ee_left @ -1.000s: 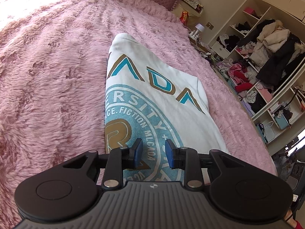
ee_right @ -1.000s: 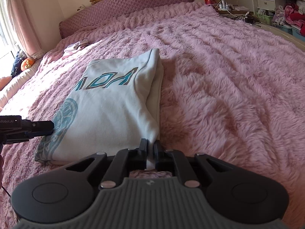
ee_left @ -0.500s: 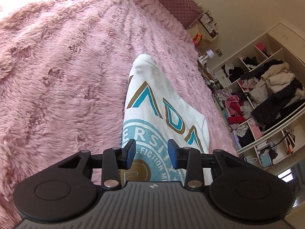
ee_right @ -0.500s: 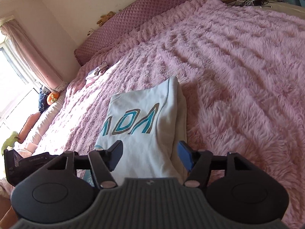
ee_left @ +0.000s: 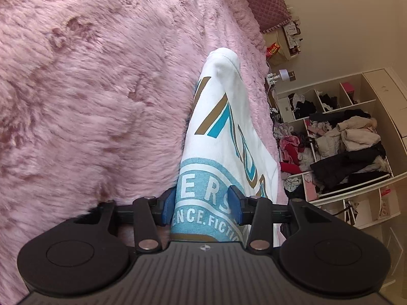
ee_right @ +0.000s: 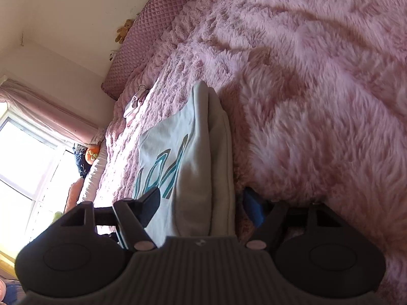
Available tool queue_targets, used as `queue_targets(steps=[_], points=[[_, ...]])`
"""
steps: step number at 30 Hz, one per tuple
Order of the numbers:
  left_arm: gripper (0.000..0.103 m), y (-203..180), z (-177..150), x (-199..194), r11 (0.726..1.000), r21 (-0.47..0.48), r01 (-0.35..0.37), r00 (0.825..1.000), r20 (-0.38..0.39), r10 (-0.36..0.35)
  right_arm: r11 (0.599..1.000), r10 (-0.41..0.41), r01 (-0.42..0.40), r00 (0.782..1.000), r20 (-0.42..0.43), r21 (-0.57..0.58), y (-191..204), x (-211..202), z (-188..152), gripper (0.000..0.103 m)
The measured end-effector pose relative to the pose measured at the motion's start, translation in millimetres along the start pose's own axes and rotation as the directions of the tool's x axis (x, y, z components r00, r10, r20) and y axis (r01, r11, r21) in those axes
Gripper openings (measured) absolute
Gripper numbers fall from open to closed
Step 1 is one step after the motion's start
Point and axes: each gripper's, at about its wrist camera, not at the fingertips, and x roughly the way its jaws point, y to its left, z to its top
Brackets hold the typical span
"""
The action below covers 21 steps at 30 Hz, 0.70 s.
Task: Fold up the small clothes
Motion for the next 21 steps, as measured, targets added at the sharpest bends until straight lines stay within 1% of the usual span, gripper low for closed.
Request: queue_targets(steps=[3,4,6,8,10,12,15,16,19,21], points=[[0.059,-1,9,18,0.999,0.012,0.040,0.999,-0.027,-0.040,0.999,0.011,-0.012,1.000,-0.015,-0.035,10,20,3,0.073],[0.059,-1,11,23,0.999,0.014,0.048,0.998,-0.037,-0.047,0.999,0.009,-0.009,1.000,-0.018,-0.046,13,26,3,0.076],[0.059,-1,17,36,0.998,0.016,0.063,0.996,-0.068,-0.062,0.997,0.008,-0.009,1.000,-0.028,-0.071,19,39,3,0.076],[0.061,0,22,47,0.997,-0.008,0.083,0.992,-0.095,-0.084,0.996,-0.003,-0.001,0.999,-0.040,-0.094,23,50,3,0.079],[0.062,2,25,54,0.994,-0.037,0.100,0.989,-0.106,-0.103,0.993,-0.025,0.019,0.998,-0.052,-0.119,28,58,3,0.080],[0.062,4,28,59,0.994,-0.041,0.104,0.988,-0.111,-0.108,0.988,-0.040,0.030,0.997,-0.063,-0.150,30,60,1,0.081],[0.062,0,28,63,0.995,-0.021,0.098,0.989,-0.112,-0.100,0.989,-0.039,0.028,0.997,-0.073,-0.146,28,60,4,0.080],[0.061,-1,28,64,0.995,-0.018,0.096,0.989,-0.111,-0.098,0.989,-0.038,0.027,0.996,-0.077,-0.144,27,60,5,0.080],[0.051,-2,28,66,0.996,-0.028,0.084,0.990,-0.109,-0.087,0.989,-0.044,0.032,0.996,-0.081,-0.146,29,61,6,0.080],[0.042,-3,27,67,0.996,-0.032,0.082,0.991,-0.106,-0.085,0.988,-0.054,0.042,0.995,-0.079,-0.151,30,61,6,0.078]])
